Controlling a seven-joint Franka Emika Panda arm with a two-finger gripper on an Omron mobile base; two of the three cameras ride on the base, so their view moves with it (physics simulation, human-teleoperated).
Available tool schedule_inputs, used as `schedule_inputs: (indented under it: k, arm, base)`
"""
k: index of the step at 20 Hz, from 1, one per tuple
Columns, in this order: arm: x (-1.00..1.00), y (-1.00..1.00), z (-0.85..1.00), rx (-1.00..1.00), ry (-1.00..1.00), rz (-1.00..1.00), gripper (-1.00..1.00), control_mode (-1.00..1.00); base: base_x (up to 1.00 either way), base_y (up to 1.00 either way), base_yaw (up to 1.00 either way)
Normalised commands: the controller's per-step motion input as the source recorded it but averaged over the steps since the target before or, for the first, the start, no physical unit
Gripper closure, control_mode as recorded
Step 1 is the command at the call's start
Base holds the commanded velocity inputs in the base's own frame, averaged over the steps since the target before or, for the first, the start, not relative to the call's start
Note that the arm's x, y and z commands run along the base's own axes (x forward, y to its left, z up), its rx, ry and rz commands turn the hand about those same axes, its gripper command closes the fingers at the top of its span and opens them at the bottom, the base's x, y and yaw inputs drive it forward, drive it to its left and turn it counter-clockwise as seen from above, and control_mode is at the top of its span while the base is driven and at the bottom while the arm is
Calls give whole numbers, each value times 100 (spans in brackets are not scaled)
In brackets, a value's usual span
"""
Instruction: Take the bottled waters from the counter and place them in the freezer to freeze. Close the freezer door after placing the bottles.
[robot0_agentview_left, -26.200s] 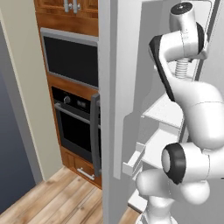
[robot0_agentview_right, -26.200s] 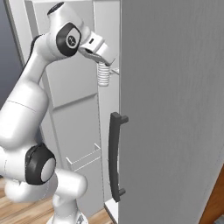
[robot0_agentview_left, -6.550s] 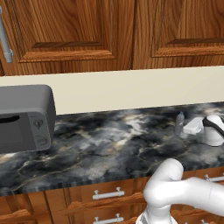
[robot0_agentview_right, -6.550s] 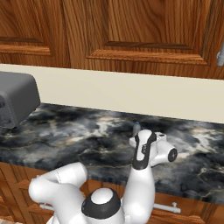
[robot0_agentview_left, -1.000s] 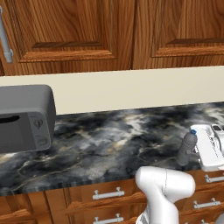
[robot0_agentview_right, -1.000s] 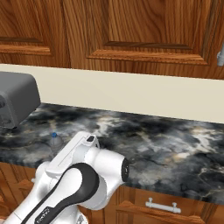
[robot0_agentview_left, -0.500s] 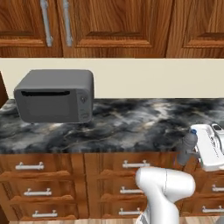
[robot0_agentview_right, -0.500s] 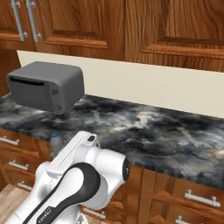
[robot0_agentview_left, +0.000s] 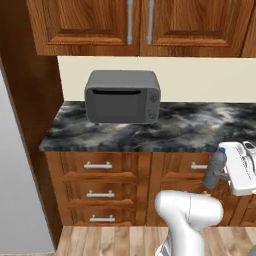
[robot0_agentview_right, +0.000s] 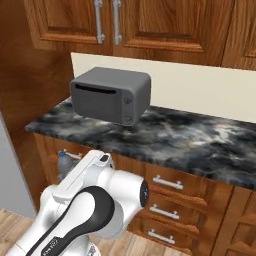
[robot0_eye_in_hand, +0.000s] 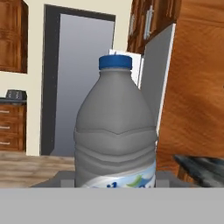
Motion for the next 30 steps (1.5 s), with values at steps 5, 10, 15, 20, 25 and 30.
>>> schedule_inputs:
  k: [5, 10, 15, 20, 25, 30]
  arm:
    - [0, 0, 0, 0, 0, 0, 100, 100]
    - [0, 0, 0, 0, 0, 0, 100, 100]
    - [0, 0, 0, 0, 0, 0, 100, 100]
    - [0, 0, 0, 0, 0, 0, 100, 100]
    - [0, 0, 0, 0, 0, 0, 100, 100]
    - [0, 0, 0, 0, 0, 0, 100, 100]
  base:
    - [1, 100, 7]
    - [3, 100, 3]
    - [3, 100, 0]
    - [9, 100, -1]
    - [0, 100, -5]
    - [2, 100, -4]
